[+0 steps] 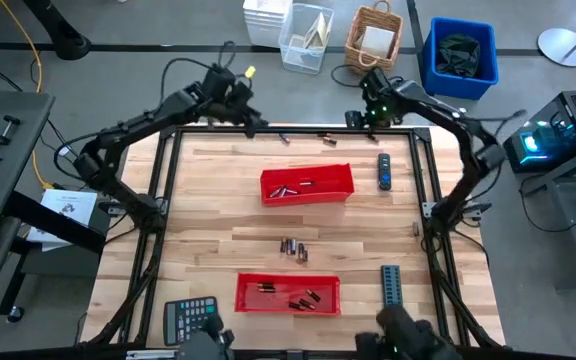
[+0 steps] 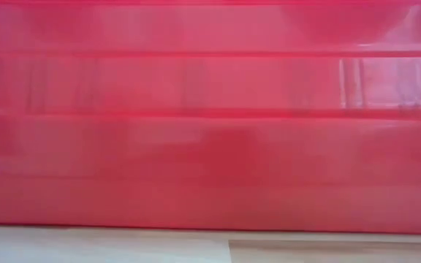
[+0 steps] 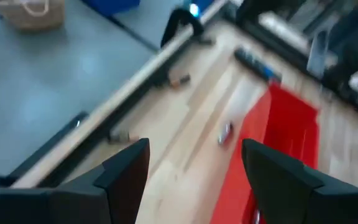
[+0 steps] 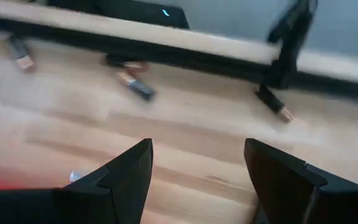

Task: Sort batteries
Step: Put the black battery into the bottom red bin

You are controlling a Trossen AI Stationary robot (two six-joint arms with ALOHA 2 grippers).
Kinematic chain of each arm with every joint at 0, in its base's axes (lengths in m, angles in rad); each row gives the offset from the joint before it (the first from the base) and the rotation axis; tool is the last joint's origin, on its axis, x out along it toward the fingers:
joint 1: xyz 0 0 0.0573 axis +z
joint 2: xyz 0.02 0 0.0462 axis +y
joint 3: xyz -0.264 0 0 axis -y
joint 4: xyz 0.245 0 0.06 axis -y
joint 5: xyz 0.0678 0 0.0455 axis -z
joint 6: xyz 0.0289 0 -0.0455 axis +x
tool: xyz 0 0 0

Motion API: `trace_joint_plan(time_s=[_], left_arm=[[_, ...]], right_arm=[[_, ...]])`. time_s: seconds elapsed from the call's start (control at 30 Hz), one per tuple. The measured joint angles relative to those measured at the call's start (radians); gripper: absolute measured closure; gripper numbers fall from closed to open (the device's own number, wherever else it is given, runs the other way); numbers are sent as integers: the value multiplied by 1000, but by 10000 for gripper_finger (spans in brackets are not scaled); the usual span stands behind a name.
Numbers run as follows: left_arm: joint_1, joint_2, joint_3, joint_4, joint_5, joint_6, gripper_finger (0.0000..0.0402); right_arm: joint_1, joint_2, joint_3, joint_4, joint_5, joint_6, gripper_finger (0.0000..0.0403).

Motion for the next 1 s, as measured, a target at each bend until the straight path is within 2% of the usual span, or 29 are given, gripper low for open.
trace_joint_plan(time_s=[0.17,0.3,0.5,0.7,0.87,1.0], left_arm=[[44,15,-7,45,90,-6,153],[53,15,-7,48,94,-6,153],[52,15,-7,49,94,-36,153],[46,15,-7,55,84,-35,153],[46,15,-7,62,78,-35,153],[46,15,-7,62,64,-35,153]], right_arm=[[-88,167,-1,-32,-55,40,153],[-131,242,-1,41,-71,89,153],[-170,290,-1,33,10,131,153],[-188,314,-1,37,84,42,153],[-182,352,1,40,27,-68,153],[-160,372,6,25,40,-131,153]])
